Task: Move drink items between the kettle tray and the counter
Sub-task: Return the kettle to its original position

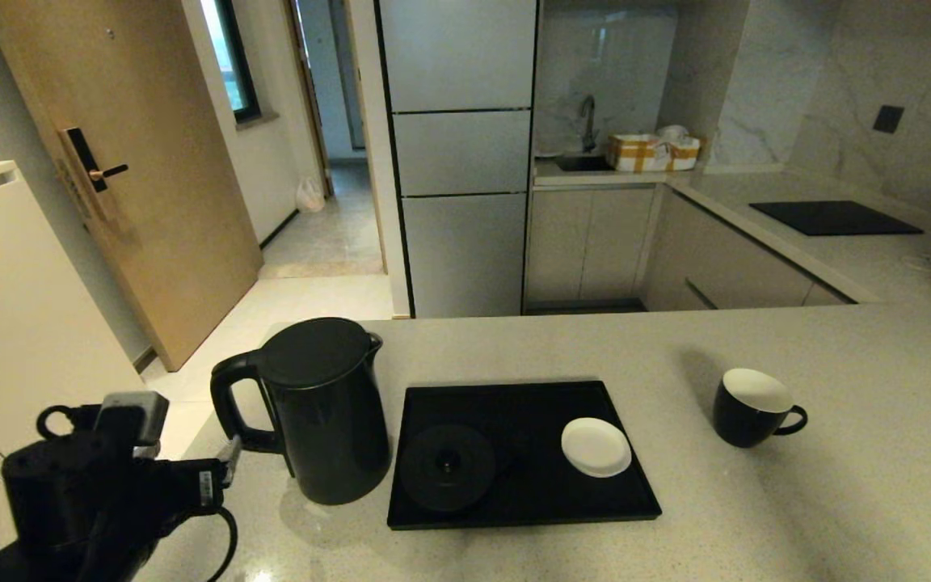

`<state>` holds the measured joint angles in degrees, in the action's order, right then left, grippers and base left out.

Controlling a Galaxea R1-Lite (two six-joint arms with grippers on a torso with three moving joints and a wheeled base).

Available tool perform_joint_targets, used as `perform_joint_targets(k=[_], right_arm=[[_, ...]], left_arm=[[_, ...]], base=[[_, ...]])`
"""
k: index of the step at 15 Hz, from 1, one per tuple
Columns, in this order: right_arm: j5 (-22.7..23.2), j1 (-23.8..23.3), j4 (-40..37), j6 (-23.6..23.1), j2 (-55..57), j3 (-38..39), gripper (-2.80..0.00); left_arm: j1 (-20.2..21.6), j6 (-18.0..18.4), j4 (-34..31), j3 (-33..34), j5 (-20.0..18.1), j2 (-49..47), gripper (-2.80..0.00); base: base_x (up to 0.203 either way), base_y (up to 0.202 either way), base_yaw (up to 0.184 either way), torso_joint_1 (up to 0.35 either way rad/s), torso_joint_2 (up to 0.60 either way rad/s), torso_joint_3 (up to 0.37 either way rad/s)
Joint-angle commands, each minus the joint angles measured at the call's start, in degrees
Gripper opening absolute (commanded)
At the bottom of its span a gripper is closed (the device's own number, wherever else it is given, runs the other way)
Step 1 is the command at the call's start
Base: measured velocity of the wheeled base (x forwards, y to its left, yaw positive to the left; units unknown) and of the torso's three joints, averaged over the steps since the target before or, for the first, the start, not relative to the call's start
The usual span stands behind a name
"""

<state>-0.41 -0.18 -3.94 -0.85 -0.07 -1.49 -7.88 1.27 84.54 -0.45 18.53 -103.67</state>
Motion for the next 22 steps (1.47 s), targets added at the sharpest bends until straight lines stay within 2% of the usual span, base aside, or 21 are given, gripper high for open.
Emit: perform_joint_targets(k=[1,3,4,5,7,8,10,11,13,15,17,19,20,22], right_arm=[[0.0,0.0,0.0,0.0,0.1,0.0,-2.80],[0.0,0.0,0.0,0.0,0.1,0.0,-2.80],[0.0,0.0,0.0,0.0,0.1,0.0,-2.80],[0.0,-0.1,0.0,0.0,0.1,0.0,-2.80],[0.0,0.0,0.0,0.0,0.1,0.0,-2.80],[0.0,0.0,0.0,0.0,0.1,0.0,-2.80],[0.1,0.0,0.0,0.0,0.1,0.0,-2.80],[0.0,0.0,0.0,0.0,0.1,0.0,-2.80],[0.0,0.0,0.0,0.0,0.1,0.0,-2.80],[0.0,0.0,0.0,0.0,0.1,0.0,-2.80],[0.0,0.0,0.0,0.0,0.1,0.0,-2.80],[0.0,0.0,0.0,0.0,0.1,0.0,-2.80],[0.0,0.0,0.0,0.0,0.1,0.0,-2.80],[0.0,0.0,0.0,0.0,0.1,0.0,-2.80]], left_arm=[[0.1,1.1,-4.3,0.0,0.6,14.0,-2.80],[0.1,3.0,-12.3,-2.0,2.8,25.0,-2.80],[0.1,3.7,-19.2,-4.4,4.0,31.9,-2.80],[0.2,3.8,-28.7,-7.9,4.8,39.3,-2.80],[0.1,2.4,-54.6,-17.5,5.4,53.2,-2.80],[0.1,0.6,-73.4,-25.3,4.8,59.8,-2.80],[0.5,-3.8,-103.0,-41.1,3.3,71.4,-2.80],[1.6,-5.5,-113.5,-46.4,2.4,77.2,-2.80],[5.4,-7.2,-128.2,-51.3,0.3,86.3,-2.80],[7.2,-6.6,-138.1,-52.5,-1.3,94.0,-2.80],[7.9,-4.9,-143.2,-50.9,-3.8,99.8,-2.80],[8.0,-5.5,-145.7,-46.8,-6.6,103.6,-2.80],[8.1,-5.7,-144.8,-45.8,-7.0,103.6,-2.80],[8.1,-5.9,-140.8,-39.2,-7.6,103.5,-2.80]], base=[[0.000,0.000,0.000,0.000,0.00,0.000],[0.000,0.000,0.000,0.000,0.00,0.000],[0.000,0.000,0.000,0.000,0.00,0.000],[0.000,0.000,0.000,0.000,0.00,0.000],[0.000,0.000,0.000,0.000,0.00,0.000],[0.000,0.000,0.000,0.000,0.00,0.000],[0.000,0.000,0.000,0.000,0.00,0.000],[0.000,0.000,0.000,0.000,0.00,0.000],[0.000,0.000,0.000,0.000,0.00,0.000],[0.000,0.000,0.000,0.000,0.00,0.000],[0.000,0.000,0.000,0.000,0.00,0.000],[0.000,0.000,0.000,0.000,0.00,0.000],[0.000,0.000,0.000,0.000,0.00,0.000],[0.000,0.000,0.000,0.000,0.00,0.000]])
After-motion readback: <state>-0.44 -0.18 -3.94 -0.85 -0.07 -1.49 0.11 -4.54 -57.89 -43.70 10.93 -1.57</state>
